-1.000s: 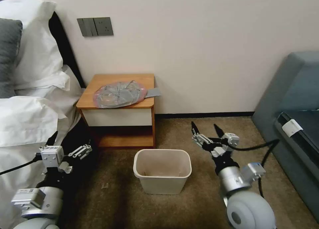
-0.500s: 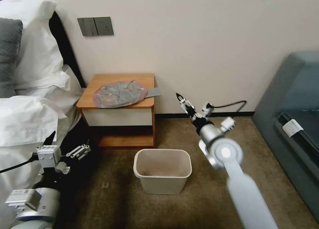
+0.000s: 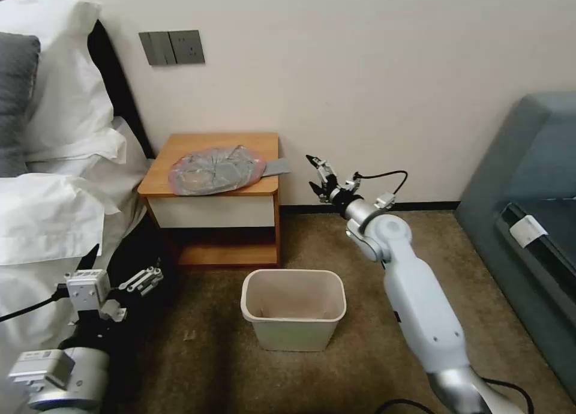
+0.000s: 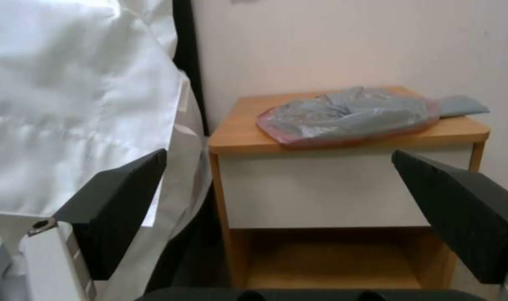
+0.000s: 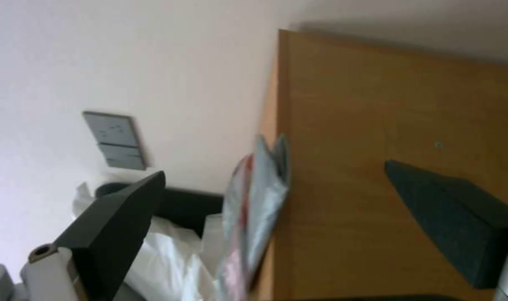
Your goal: Pick up the garbage bag from the table and place it over the trash can.
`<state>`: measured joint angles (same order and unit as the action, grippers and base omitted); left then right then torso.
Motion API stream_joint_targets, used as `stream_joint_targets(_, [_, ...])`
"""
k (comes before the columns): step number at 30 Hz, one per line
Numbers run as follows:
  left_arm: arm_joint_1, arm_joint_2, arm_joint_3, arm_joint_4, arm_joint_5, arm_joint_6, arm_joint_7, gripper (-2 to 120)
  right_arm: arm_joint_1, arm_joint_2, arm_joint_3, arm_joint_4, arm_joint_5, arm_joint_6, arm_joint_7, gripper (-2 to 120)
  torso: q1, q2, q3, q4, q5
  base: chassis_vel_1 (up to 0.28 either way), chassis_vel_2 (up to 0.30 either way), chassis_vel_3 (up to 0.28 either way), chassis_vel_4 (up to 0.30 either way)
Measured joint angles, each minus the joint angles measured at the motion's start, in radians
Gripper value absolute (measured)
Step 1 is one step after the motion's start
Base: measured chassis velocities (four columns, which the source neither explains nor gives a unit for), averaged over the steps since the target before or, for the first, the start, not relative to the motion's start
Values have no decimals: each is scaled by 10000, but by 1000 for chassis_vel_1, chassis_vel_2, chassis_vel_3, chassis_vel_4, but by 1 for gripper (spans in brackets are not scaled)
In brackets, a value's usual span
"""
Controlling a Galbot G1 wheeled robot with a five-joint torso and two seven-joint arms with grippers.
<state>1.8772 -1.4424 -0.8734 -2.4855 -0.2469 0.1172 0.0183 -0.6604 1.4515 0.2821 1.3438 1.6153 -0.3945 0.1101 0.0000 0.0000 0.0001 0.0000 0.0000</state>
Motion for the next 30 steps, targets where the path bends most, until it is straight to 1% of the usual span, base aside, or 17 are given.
stream_joint_targets(1, [0,0,0,0,0,0,0,100,0,0,0,0,0,0,0,100,0,0,0,0,0,0,0,0,0])
stream_joint_targets(4, [22,-26,-14,-1,18,-13,10,100,283,171,-144,-596,-410,-4,-273,100,0,0,0,0,-1,0,0,0,0])
stream_joint_targets(8, [50,-113,27,-2,80,-25,31,100,514,352,-270,-1020,-640,-20,-518,100,0,0,0,0,-1,0,0,0,0])
stream_joint_targets(16, [76,-190,40,1,113,-34,44,100,972,772,-373,-1832,-890,-3,-857,99,0,0,0,0,-1,0,0,0,0])
stream_joint_targets(17, [75,-205,40,7,124,-38,44,100,1043,828,-378,-1922,-938,8,-912,96,0,0,-1,1,-1,0,0,0,0])
stream_joint_targets(18, [75,-205,40,7,124,-38,44,100,1043,828,-378,-1922,-938,8,-912,96,0,0,-1,1,-1,0,0,0,0])
stream_joint_targets(21, [76,-253,48,16,148,-50,59,100,1241,988,-408,-2217,-1110,76,-1045,82,0,0,0,0,0,0,0,0,0])
stream_joint_targets(22, [76,-253,48,16,148,-50,59,100,1241,988,-408,-2217,-1110,76,-1045,82,0,0,0,0,0,0,0,0,0])
stream_joint_targets(25, [88,-279,52,13,164,-69,101,100,1387,1088,-437,-2503,-1286,192,-1148,67,0,-1,-1,0,0,0,0,0,0])
stream_joint_targets(26, [88,-279,52,13,164,-69,101,100,1387,1088,-437,-2503,-1286,192,-1148,67,0,-1,-1,0,0,0,0,0,0])
stream_joint_targets(28, [87,-279,48,13,164,-81,113,100,1394,1110,-431,-2528,-1393,258,-1183,55,0,0,-1,0,0,0,0,0,0])
stream_joint_targets(29, [87,-279,48,13,164,-81,113,100,1394,1110,-431,-2528,-1393,258,-1183,55,0,0,-1,0,0,0,0,0,0])
stream_joint_targets(30, [85,-279,47,13,164,-83,116,100,1393,1103,-433,-2527,-1425,271,-1184,52,0,0,-1,0,0,0,0,0,0])
